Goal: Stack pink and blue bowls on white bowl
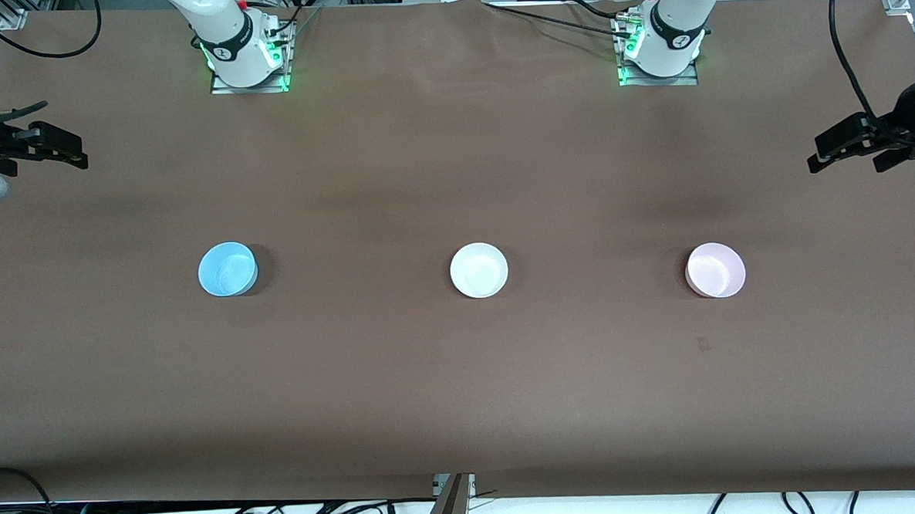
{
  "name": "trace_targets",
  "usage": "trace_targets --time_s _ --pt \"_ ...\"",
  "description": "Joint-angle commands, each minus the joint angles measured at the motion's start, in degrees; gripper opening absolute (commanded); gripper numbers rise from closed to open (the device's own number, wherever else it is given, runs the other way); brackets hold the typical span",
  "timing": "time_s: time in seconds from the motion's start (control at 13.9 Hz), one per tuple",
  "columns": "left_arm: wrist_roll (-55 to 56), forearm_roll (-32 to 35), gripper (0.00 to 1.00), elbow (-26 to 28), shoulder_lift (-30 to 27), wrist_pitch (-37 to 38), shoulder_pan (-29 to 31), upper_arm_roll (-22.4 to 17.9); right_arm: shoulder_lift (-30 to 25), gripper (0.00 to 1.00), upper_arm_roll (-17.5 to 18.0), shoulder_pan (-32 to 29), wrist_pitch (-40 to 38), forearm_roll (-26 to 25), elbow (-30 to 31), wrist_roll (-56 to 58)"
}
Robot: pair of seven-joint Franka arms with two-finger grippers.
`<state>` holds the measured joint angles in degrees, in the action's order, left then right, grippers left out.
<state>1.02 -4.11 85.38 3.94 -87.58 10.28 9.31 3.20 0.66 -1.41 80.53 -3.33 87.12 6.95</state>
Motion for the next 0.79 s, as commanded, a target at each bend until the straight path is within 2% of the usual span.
trace_targets --time_s 0.0,0.72 --pt "-0.1 -0.4 1.00 -0.8 -0.2 0.5 0.2 0.4 0.4 1.00 0.0 -0.3 -0.6 0.3 -1.3 0.3" --pt "-0.3 -0.5 1.00 -0.8 -0.1 0.5 1.0 -0.1 0.4 0.99 0.0 -0.3 -0.6 0.3 -1.3 0.4"
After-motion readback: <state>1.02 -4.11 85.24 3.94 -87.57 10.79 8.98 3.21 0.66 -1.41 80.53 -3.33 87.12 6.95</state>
